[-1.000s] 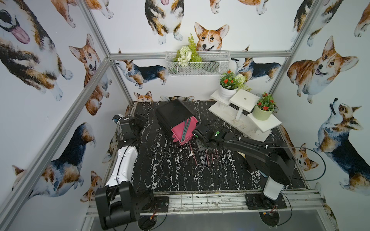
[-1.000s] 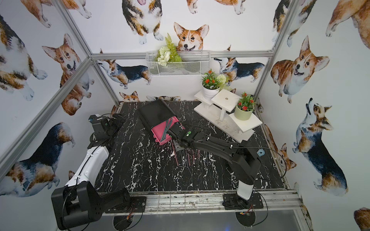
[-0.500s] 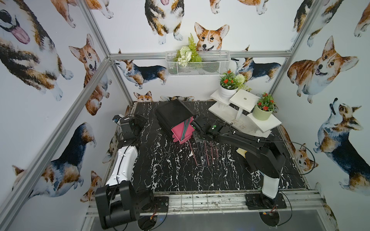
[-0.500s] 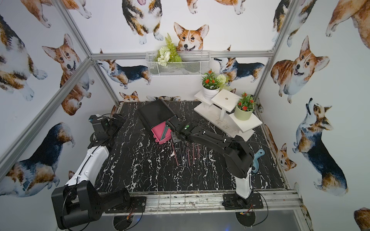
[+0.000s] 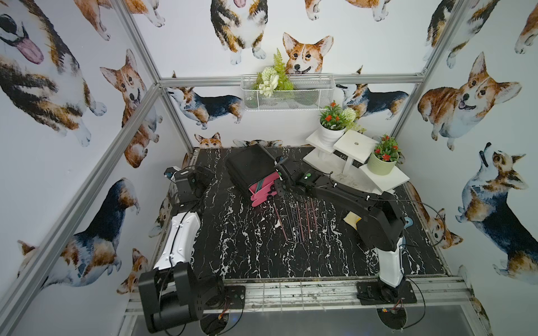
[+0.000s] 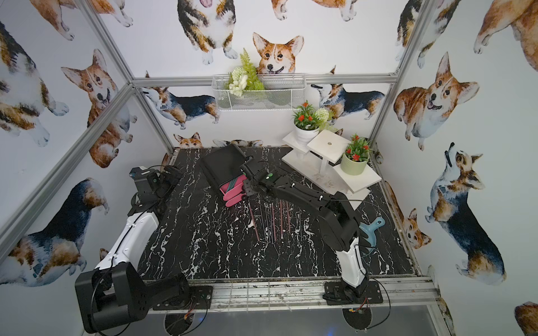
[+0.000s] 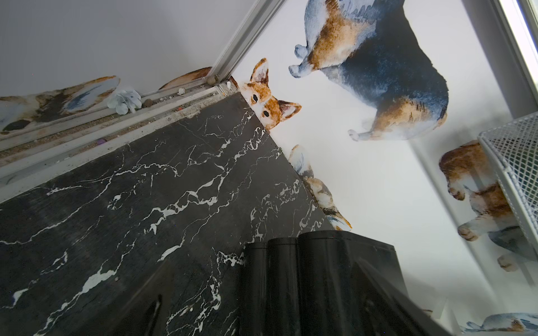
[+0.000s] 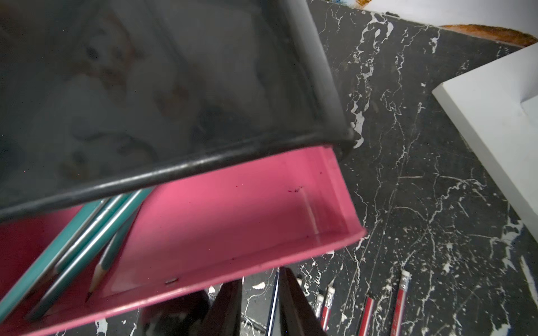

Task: Please place the pencils in the drawer according to their color
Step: Close the drawer in the storage box.

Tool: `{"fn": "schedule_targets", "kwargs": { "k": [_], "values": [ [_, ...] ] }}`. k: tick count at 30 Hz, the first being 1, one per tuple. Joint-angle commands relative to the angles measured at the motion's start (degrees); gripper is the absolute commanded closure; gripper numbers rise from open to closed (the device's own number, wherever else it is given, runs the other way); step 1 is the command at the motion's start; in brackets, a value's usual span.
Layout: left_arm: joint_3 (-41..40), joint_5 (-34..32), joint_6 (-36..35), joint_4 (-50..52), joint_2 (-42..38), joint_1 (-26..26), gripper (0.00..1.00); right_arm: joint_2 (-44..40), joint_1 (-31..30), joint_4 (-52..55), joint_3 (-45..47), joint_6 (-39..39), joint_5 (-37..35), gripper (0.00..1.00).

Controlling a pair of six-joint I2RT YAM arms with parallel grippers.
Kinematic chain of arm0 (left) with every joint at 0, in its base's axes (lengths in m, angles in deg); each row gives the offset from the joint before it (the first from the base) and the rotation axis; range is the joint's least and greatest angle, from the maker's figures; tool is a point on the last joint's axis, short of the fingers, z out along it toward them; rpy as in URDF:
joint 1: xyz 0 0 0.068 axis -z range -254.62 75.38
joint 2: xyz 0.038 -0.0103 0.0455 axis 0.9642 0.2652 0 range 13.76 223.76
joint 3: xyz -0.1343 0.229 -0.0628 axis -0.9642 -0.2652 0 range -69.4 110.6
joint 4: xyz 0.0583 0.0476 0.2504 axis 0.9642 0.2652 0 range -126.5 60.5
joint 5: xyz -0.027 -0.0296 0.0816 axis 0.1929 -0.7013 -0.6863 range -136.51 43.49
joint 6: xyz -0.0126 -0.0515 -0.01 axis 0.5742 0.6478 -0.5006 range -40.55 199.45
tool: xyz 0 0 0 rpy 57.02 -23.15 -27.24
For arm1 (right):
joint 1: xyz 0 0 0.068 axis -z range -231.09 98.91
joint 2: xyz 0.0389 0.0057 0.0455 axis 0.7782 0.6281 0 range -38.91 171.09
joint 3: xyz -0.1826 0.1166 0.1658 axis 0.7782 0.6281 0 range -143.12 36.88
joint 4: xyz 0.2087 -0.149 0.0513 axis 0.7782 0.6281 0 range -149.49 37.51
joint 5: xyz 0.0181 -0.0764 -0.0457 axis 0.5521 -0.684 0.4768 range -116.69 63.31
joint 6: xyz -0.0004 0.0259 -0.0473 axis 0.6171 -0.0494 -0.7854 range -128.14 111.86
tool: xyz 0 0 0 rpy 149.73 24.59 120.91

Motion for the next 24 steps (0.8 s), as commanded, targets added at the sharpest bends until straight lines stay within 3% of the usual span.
{"fn": "schedule_targets", "kwargs": {
  "k": [1,8,24],
  "values": [
    [0.4,0.6,-0.4,-1.1,0.1,0.0,0.0,0.7,0.0,-4.1,-1.1,0.6,0.7,0.72],
    [0.4,0.8,-0.2,-1.0,-0.1,0.0,0.0,1.0,0.2,-9.4,0.1,3.9,0.5,0.78],
    [0.6,1.0,-0.1,-1.1,0.1,0.0,0.0,2.1,0.8,-17.5,2.4,10.5,5.0,0.77]
  ]
}}
